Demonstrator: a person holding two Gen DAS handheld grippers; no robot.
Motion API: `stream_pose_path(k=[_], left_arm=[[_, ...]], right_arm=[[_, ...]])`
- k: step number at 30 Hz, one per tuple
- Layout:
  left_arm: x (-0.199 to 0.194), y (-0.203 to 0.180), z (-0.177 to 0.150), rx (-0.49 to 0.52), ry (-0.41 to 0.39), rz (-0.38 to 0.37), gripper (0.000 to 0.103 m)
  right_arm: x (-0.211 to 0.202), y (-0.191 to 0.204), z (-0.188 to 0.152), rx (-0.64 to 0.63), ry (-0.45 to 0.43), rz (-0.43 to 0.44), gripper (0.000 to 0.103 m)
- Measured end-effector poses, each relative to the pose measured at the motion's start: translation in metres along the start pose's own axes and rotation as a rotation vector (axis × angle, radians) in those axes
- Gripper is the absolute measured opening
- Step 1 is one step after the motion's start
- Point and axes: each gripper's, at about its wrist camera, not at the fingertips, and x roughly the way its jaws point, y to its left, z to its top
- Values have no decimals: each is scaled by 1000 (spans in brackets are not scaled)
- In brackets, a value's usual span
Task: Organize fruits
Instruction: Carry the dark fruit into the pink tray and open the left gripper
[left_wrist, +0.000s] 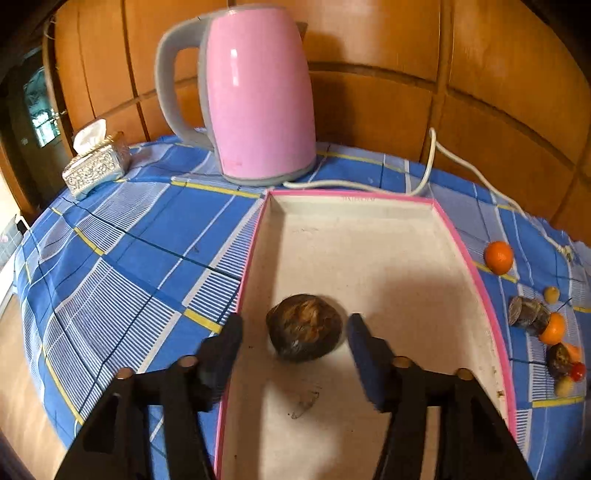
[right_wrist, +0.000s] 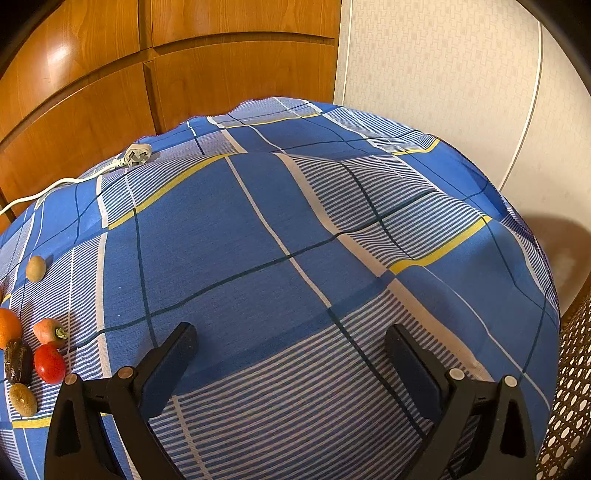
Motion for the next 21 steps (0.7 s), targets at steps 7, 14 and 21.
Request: stream_pose_path(k=[7, 14, 21], left_arm=[[-24, -2, -6, -16, -43, -29, 63], [-54, -2, -21, -26, -89, -28, 72], [-78, 3, -32, -30, -134, -28, 77]], right_arm=[[0, 0, 0, 0, 0, 0, 103], [0, 0, 0, 0, 0, 0, 103], [0, 0, 0, 0, -1, 0, 103]])
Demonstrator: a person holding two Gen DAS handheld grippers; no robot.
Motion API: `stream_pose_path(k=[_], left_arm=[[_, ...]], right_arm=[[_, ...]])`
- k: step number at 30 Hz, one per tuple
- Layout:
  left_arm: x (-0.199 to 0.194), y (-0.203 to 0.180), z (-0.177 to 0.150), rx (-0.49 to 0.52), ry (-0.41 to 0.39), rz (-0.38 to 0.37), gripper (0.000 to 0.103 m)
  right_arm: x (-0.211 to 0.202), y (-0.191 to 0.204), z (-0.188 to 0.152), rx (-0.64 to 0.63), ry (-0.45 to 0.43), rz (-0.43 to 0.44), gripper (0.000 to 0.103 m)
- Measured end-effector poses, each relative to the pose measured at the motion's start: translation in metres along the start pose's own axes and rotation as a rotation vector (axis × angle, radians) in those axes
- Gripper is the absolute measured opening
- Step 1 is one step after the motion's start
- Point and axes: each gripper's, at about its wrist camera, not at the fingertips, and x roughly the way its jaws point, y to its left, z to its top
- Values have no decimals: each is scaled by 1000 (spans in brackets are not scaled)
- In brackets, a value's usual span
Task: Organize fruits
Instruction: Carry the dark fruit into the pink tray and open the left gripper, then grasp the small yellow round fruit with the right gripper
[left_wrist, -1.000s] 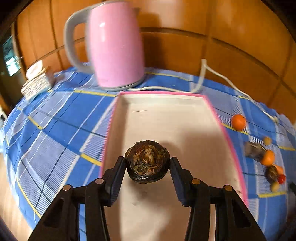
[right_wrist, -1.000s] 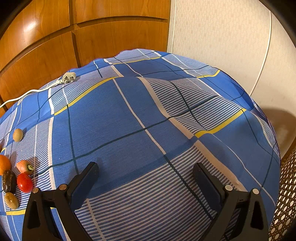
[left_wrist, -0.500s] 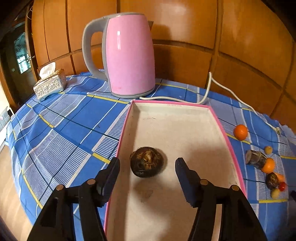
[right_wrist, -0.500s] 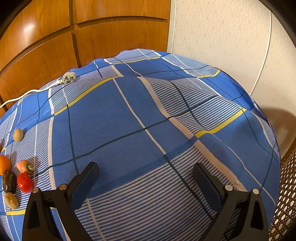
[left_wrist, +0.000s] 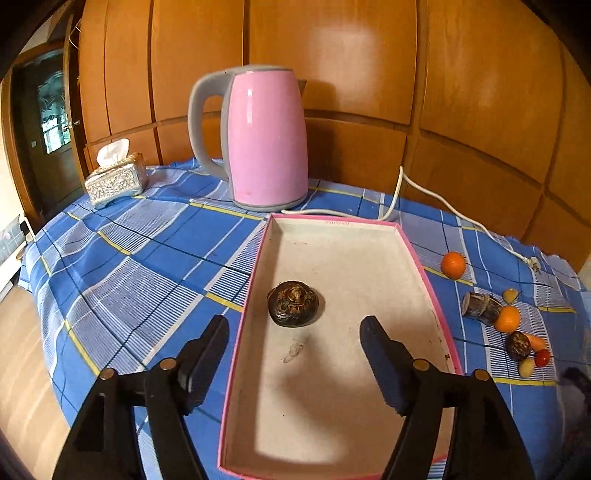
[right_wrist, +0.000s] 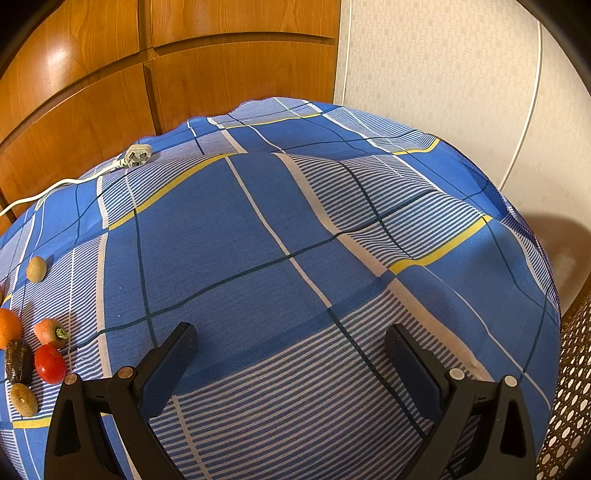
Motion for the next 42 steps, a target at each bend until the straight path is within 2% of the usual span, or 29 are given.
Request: stream_pose_path(k=[22, 30, 42], left_arm=[[-41, 19, -17, -19, -73, 45, 83], [-42, 21, -22, -22, -58, 40, 85], [-22, 48, -52, -87, 30, 72, 87]], right_arm=[[0, -1, 0, 8, 4, 14, 103], [0, -1, 0, 6, 2, 16, 103], [0, -1, -1, 6, 2, 17, 103]])
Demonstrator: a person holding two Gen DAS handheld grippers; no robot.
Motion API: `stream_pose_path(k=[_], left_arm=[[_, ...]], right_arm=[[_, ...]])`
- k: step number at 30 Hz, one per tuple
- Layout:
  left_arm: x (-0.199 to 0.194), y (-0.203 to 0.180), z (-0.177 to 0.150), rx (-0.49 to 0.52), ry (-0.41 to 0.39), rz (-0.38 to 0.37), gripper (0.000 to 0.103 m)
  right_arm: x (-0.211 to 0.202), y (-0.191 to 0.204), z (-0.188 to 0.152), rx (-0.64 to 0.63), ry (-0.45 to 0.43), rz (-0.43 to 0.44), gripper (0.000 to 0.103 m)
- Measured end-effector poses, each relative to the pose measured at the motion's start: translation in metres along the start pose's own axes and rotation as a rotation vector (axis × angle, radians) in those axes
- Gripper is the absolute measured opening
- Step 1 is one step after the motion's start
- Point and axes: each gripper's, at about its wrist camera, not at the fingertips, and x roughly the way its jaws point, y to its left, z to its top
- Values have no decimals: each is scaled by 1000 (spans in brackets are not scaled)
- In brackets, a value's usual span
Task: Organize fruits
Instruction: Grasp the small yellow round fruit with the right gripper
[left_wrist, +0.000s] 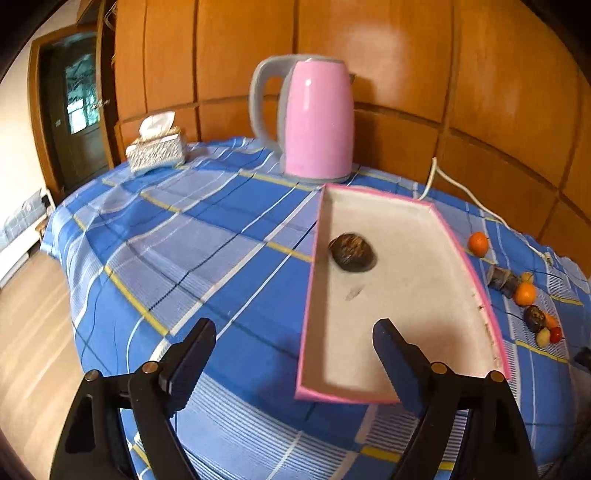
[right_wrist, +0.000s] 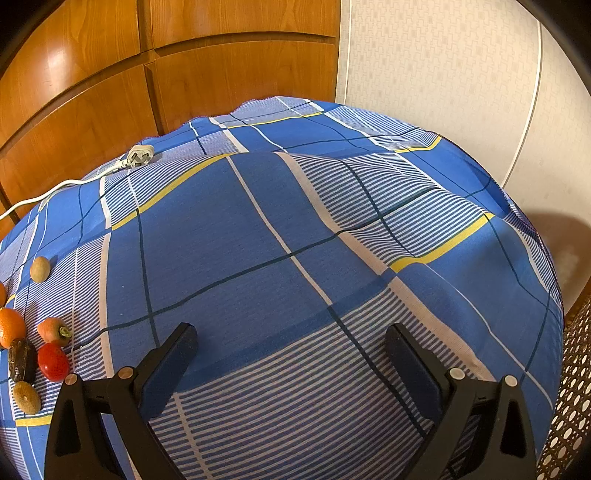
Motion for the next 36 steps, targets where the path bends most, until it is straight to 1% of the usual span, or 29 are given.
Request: stream_pose_path(k=[8, 15, 16, 17, 18, 19, 20, 22, 24, 25, 26, 29, 31, 32, 36], left_arm=[[12, 0, -15, -18, 56, -16, 87], [12, -2, -18, -23, 59, -31, 89], [12, -2, -18, -25, 59, -31, 89], [13, -1, -18, -28, 63, -31, 89], [13, -1, -18, -30, 65, -31, 89], [14, 0, -18, -35, 70, -32, 89], [15, 0, -18, -37, 73, -32, 89], [15, -1, -18, -37, 74, -32, 89], [14, -1, -18, -36, 71, -33, 89], [14, -1, -18, -36, 70, -33, 89], [14, -1, -18, -37, 70, -34, 89], [16, 0, -18, -39, 74, -32, 90], [16, 1, -18, -40, 75, -30, 90], [17, 1, -18, -41, 75, -30, 90], [17, 1, -19, -43, 71, -30, 90]], right_arm=[[0, 0, 0, -1, 1, -1, 103], [1, 1, 1, -9, 15, -3, 102], [0, 1, 2, -11, 19, 1, 99], [-2, 2, 3, -14, 24, 7, 92], [-3, 4, 4, -20, 27, 13, 88], [-6, 7, 5, -29, 30, 24, 79], [-8, 10, 7, -37, 35, 49, 72], [-15, 19, 11, -50, 45, 112, 65], [-27, 34, 17, -93, 17, 165, 60], [-31, 41, 20, -113, 11, 189, 55], [-36, 50, 22, -138, 9, 224, 51], [-45, 80, 28, -211, 13, 328, 44], [-46, 96, 31, -235, 20, 368, 41], [-46, 109, 35, -248, 29, 403, 40], [-41, 146, 47, -294, 58, 486, 40]])
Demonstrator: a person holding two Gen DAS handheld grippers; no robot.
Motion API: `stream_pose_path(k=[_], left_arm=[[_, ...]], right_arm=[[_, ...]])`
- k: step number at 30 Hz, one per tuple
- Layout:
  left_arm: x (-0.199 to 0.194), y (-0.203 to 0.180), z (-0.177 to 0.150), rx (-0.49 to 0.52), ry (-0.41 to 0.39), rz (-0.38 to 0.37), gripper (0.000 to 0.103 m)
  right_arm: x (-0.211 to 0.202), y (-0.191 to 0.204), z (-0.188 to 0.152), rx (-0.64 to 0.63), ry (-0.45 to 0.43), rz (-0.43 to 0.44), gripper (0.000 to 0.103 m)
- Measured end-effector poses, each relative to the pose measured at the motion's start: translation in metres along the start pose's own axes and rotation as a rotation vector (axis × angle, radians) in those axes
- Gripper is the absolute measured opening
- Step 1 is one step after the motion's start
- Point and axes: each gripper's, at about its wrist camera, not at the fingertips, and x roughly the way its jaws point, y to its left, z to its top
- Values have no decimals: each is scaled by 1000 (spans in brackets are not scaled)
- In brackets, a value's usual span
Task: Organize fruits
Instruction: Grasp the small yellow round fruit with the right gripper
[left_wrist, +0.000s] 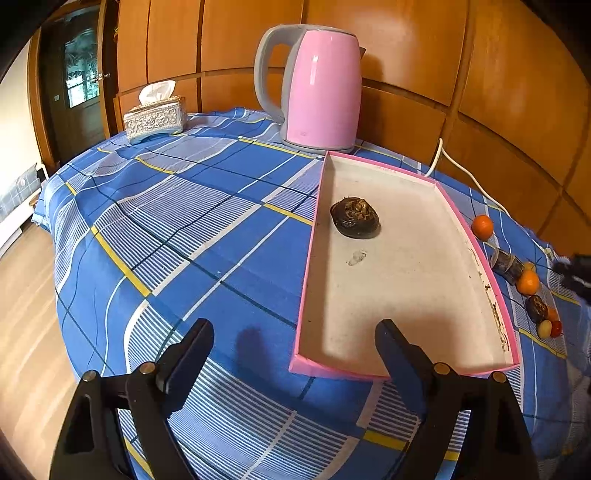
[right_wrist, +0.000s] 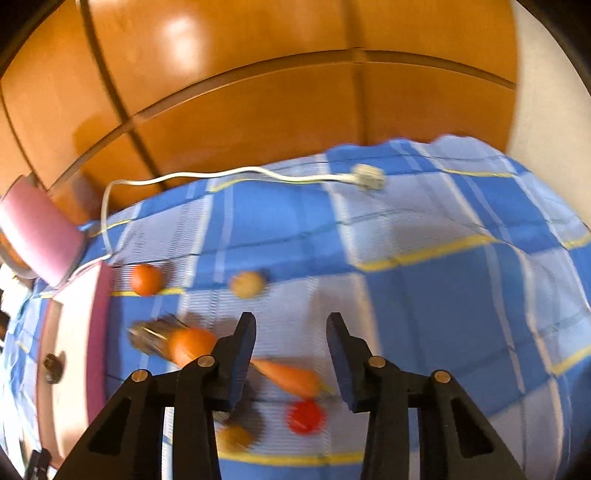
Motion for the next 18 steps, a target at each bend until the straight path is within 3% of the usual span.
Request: stream_pose_path(k=[9, 10, 14, 18], left_arm=[[5, 0, -2, 2, 19, -3, 91], [6, 0, -2, 2, 20, -1, 91], [7, 1, -2, -4, 21, 4, 91], [9, 3, -3, -10, 28, 8, 91]], right_arm=[[69, 33, 24, -50, 153, 13, 40], [77, 34, 23, -55, 171, 12, 33], [80, 30, 22, -73, 151, -4, 29], [53, 37, 27, -122, 66, 4, 29]])
